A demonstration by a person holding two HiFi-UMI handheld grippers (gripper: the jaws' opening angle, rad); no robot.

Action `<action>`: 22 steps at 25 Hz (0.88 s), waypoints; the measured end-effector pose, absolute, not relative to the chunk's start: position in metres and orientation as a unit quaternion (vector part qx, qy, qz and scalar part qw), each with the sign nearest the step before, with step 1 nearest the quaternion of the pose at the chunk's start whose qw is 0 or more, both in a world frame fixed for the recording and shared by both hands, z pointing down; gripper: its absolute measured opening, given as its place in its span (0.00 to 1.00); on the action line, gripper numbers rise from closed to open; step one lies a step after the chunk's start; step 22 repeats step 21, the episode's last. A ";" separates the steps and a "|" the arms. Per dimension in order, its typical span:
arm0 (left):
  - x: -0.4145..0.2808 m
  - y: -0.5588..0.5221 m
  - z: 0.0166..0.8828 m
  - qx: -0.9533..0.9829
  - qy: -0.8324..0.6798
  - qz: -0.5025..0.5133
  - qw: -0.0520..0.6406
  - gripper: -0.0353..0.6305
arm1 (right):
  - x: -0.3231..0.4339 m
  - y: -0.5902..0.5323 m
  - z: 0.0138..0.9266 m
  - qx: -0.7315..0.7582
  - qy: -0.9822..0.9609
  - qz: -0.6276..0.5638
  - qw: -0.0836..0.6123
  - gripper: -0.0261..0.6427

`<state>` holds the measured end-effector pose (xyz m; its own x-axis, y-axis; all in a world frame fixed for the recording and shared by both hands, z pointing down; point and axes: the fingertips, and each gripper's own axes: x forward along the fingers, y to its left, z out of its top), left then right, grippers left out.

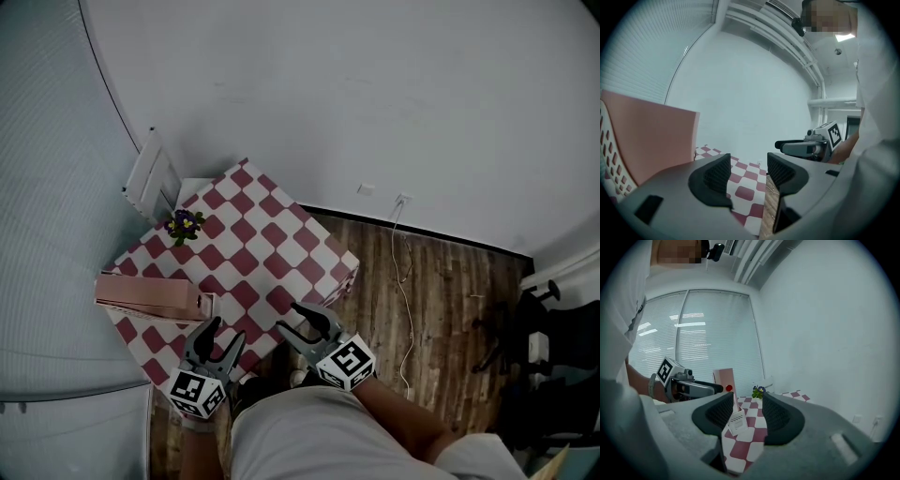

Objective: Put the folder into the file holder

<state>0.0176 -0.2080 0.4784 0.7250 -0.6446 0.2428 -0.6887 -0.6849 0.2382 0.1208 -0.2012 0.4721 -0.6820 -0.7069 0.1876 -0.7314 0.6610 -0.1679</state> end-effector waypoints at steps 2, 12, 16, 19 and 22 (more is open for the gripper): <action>0.014 -0.208 0.479 0.914 -0.366 0.066 0.162 0.39 | 0.117 -0.201 0.473 0.392 -0.911 0.117 0.056 0.33; 0.000 -0.210 0.483 0.910 -0.371 0.058 0.175 0.39 | 0.097 -0.207 0.476 0.383 -0.913 0.123 0.062 0.33; -0.009 -0.212 0.485 0.909 -0.372 0.056 0.179 0.39 | 0.088 -0.214 0.476 0.379 -0.915 0.123 0.063 0.33; -0.018 -0.215 0.489 0.909 -0.371 0.055 0.182 0.39 | 0.078 -0.219 0.479 0.377 -0.916 0.123 0.066 0.33; -0.024 -0.218 0.491 0.909 -0.370 0.056 0.184 0.39 | 0.070 -0.223 0.481 0.375 -0.916 0.123 0.069 0.33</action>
